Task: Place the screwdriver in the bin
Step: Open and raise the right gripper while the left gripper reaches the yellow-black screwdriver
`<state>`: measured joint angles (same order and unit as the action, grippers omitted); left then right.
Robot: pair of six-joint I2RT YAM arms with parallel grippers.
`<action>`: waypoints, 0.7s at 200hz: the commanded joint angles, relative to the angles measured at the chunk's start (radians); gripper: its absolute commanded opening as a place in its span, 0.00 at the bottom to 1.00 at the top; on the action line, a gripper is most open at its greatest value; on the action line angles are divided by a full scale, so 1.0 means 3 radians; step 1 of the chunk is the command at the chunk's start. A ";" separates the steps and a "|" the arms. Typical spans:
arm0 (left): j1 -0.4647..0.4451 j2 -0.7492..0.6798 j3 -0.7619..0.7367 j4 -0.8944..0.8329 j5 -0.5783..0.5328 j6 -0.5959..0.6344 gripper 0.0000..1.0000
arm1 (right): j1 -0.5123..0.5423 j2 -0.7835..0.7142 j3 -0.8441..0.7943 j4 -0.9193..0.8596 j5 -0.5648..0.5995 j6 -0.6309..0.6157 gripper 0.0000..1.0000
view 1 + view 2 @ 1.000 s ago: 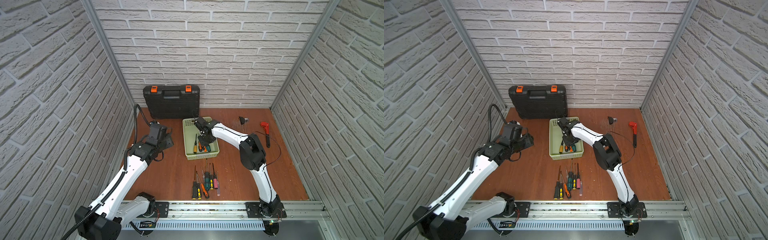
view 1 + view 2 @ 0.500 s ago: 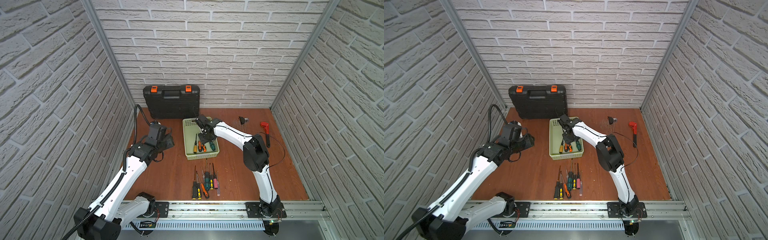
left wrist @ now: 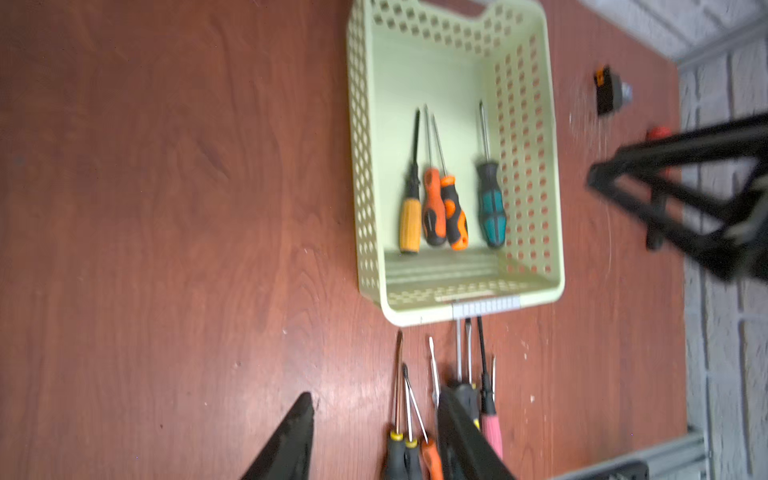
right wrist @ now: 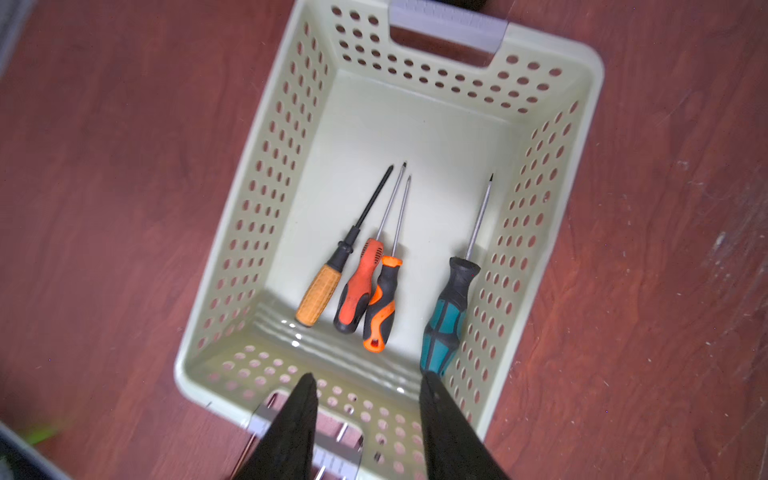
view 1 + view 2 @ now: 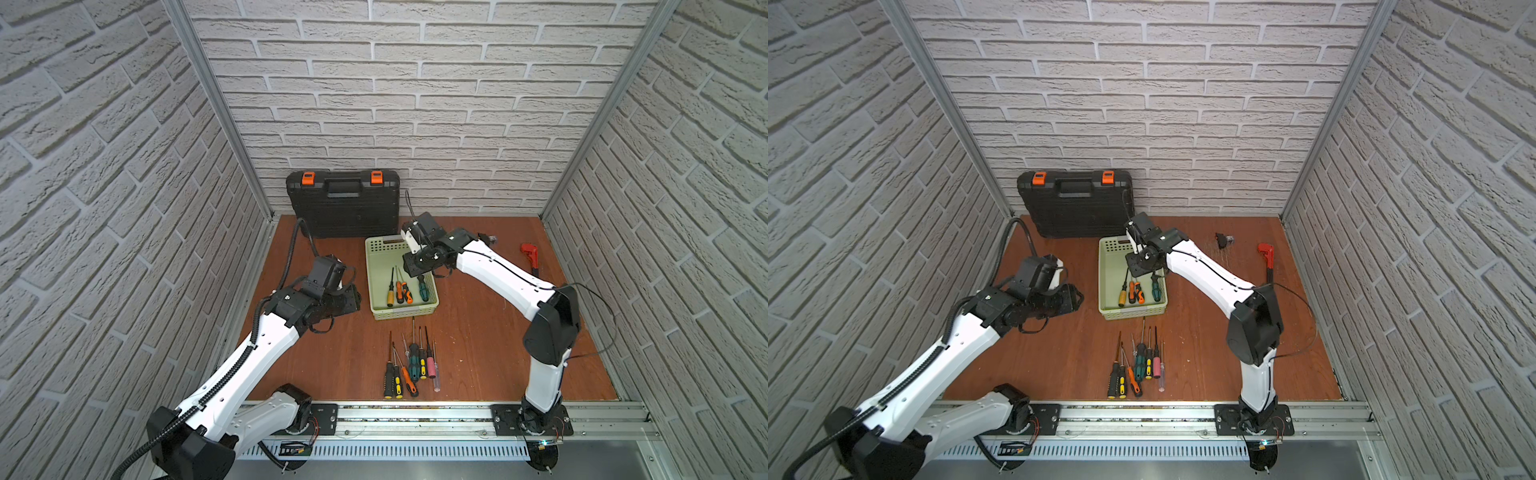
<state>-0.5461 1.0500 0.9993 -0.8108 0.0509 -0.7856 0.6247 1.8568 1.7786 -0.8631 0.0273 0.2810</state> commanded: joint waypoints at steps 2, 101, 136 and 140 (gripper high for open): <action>-0.0391 0.0041 -0.0172 -0.0221 0.0072 -0.0096 0.48 | 0.0019 -0.0438 -0.0297 0.0201 -0.0109 0.0062 0.43; -0.1540 0.0640 -0.0743 0.0424 0.0122 -0.0499 0.46 | 0.0047 -0.1306 -0.1310 0.0404 0.0063 0.0144 0.42; -0.1861 0.0812 -0.0883 0.0636 0.0187 -0.0812 0.46 | 0.0049 -0.1276 -0.1349 0.0438 0.0031 0.0187 0.42; -0.1882 0.0819 -0.0891 0.0661 0.0188 -0.0844 0.46 | 0.0045 -0.1276 -0.1347 0.0438 0.0031 0.0188 0.41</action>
<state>-1.0630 1.2766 0.7624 -0.6876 0.0879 -0.9539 0.6331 1.5013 1.3834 -0.7712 0.0292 0.3225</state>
